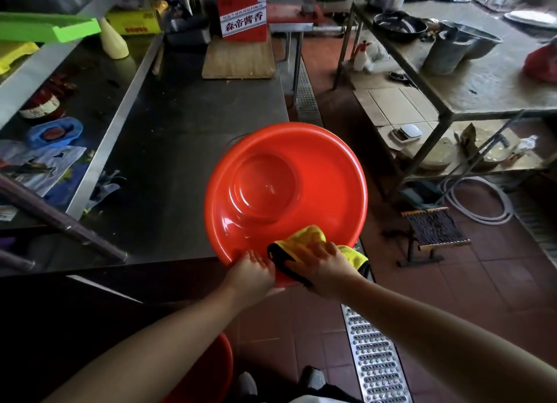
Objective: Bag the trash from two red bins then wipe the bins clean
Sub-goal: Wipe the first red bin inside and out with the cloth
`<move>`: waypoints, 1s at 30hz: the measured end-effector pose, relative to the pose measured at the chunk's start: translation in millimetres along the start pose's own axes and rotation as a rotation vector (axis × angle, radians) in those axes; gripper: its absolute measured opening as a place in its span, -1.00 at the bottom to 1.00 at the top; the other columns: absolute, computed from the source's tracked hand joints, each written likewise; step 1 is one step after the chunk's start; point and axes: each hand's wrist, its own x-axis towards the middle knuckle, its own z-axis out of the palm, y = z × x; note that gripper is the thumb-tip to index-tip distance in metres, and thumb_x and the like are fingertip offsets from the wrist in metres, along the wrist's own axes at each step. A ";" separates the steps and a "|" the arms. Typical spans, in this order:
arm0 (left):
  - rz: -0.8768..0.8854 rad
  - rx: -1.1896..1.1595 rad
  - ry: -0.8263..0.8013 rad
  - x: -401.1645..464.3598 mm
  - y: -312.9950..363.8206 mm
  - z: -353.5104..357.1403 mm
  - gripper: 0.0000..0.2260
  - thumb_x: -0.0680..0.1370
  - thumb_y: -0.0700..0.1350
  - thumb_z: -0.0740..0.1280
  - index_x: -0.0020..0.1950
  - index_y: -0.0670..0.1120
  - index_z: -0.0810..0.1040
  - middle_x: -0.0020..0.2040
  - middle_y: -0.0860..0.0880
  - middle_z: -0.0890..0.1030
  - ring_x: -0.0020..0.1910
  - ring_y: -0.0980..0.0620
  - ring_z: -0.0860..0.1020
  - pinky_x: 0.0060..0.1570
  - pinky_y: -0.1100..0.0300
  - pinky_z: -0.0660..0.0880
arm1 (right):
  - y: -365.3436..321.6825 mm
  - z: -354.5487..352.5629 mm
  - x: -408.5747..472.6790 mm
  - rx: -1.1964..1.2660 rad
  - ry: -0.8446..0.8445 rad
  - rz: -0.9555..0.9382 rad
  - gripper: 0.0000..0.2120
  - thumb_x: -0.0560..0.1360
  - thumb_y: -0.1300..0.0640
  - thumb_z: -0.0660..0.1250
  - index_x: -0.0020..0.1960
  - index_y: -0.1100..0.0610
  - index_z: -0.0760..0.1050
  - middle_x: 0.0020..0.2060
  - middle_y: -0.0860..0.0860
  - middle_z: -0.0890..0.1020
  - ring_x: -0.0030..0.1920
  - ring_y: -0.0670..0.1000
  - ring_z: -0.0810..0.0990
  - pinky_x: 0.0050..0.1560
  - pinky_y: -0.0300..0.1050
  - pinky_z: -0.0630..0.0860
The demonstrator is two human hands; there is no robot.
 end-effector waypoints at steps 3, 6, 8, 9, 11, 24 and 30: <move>0.065 0.020 -0.038 -8.8 3.5 -10.3 -0.75 0.46 -0.03 0.36 -0.05 -0.20 0.67 -0.24 -0.18 0.68 -0.30 -0.15 0.64 -0.18 0.09 0.56 | 14.2 7.0 -0.4 0.067 -0.017 -0.058 -0.35 0.55 -0.33 0.18 0.58 -0.28 0.08 0.57 -0.01 0.25 0.48 0.22 0.28 0.34 0.18 0.33; 0.129 0.028 -0.041 -14.2 8.8 -15.1 -0.77 0.55 -0.01 0.28 -0.08 -0.13 0.65 -0.24 -0.10 0.65 -0.32 -0.08 0.60 -0.20 0.13 0.52 | 8.7 11.6 2.2 0.144 -0.002 -0.028 -0.41 0.61 -0.34 0.00 0.59 -0.29 -0.06 0.58 -0.06 0.23 0.51 0.18 0.22 0.35 0.19 0.27; 0.129 0.009 -0.020 -15.8 8.6 -18.0 -0.77 0.57 -0.02 0.26 -0.07 -0.13 0.64 -0.21 -0.10 0.66 -0.28 -0.09 0.61 -0.18 0.13 0.53 | -2.8 11.8 10.4 0.241 -0.005 0.066 -0.39 0.63 -0.30 -0.03 0.62 -0.19 -0.10 0.57 -0.06 0.24 0.53 0.15 0.20 0.37 0.18 0.23; 0.118 0.002 -0.008 -14.8 9.2 -19.3 -0.78 0.58 -0.05 0.25 -0.04 -0.12 0.64 -0.16 -0.11 0.67 -0.23 -0.11 0.62 -0.12 0.09 0.55 | -7.1 11.9 15.9 0.285 -0.016 0.106 -0.37 0.64 -0.28 -0.02 0.63 -0.14 -0.10 0.57 -0.05 0.24 0.54 0.13 0.19 0.39 0.18 0.21; 0.110 -0.027 -0.032 -11.8 14.0 -17.6 -0.75 0.62 -0.10 0.17 0.11 -0.17 0.60 0.01 -0.22 0.64 -0.04 -0.21 0.61 0.06 -0.08 0.52 | -5.0 15.1 24.0 0.298 -0.046 0.143 -0.36 0.64 -0.24 0.07 0.63 -0.12 -0.06 0.59 -0.04 0.20 0.56 0.10 0.17 0.42 0.15 0.22; 0.299 0.134 -0.230 -10.2 29.9 -34.6 -0.71 0.55 -0.30 0.14 0.20 -0.42 0.48 0.11 -0.49 0.52 0.12 -0.51 0.50 0.14 -0.44 0.37 | 20.5 56.2 56.7 0.349 -0.122 0.294 -0.20 0.53 -0.17 0.33 0.62 -0.16 -0.04 0.59 -0.02 0.16 0.57 0.14 0.13 0.46 0.12 0.23; 0.284 0.293 -0.250 -8.7 34.4 -35.6 -0.67 0.46 -0.26 0.20 0.12 -0.38 0.58 0.00 -0.44 0.60 -0.01 -0.47 0.56 0.02 -0.34 0.50 | -6.0 76.6 89.7 0.445 -0.114 0.198 -0.30 0.59 -0.16 0.24 0.62 -0.14 -0.02 0.60 -0.05 0.15 0.58 0.08 0.12 0.48 0.10 0.16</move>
